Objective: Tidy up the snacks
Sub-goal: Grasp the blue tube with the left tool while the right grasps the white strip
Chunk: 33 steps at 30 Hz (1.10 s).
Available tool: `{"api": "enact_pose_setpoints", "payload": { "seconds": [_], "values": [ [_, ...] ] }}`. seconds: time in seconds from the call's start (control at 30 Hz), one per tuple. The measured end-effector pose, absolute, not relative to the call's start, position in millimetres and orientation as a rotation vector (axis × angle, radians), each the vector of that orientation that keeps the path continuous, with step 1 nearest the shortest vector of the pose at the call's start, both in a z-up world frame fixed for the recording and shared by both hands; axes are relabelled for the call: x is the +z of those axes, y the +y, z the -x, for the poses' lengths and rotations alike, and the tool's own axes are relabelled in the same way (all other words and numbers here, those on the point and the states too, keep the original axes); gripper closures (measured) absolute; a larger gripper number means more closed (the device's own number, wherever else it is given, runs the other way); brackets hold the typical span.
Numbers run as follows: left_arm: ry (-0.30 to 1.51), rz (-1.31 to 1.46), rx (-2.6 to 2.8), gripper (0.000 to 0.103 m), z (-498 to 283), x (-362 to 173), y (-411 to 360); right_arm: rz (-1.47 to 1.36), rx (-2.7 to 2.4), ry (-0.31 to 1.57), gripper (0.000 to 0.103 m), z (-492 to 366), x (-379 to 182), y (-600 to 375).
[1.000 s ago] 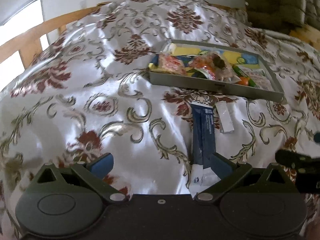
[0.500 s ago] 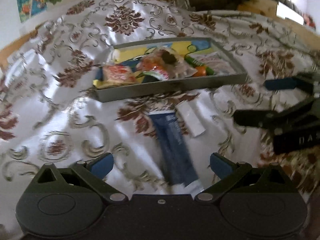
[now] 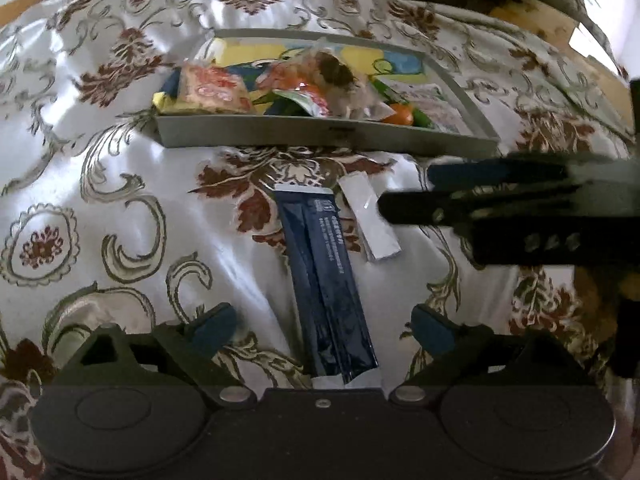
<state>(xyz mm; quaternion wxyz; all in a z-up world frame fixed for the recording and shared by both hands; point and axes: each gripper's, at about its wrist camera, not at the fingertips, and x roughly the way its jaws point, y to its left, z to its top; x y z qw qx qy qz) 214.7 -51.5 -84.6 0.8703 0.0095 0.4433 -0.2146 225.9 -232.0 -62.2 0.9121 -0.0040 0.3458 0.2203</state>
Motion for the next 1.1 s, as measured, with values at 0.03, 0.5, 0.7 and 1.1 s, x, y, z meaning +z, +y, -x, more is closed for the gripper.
{"api": "enact_pose_setpoints", "payload": {
  "seconds": [0.03, 0.5, 0.7, 1.1],
  "values": [
    [0.926, -0.002, -0.445, 0.010, -216, -85, -50, 0.010, 0.456, 0.725, 0.038, -229, -66, -229],
    [0.961, 0.038, -0.446, 0.035, -231, -95, -49, -0.202, 0.460, 0.872, 0.058, -262, -97, -238],
    [0.958, 0.008, -0.466, 0.054, -229, -96, -53, -0.090, 0.503, 0.861, 0.074, -252, -89, -216],
    [0.960, 0.000, -0.464, 0.066, -229, -95, -53, 0.029, 0.517, 0.840, 0.079, -240, -84, -196]
  ]
}}
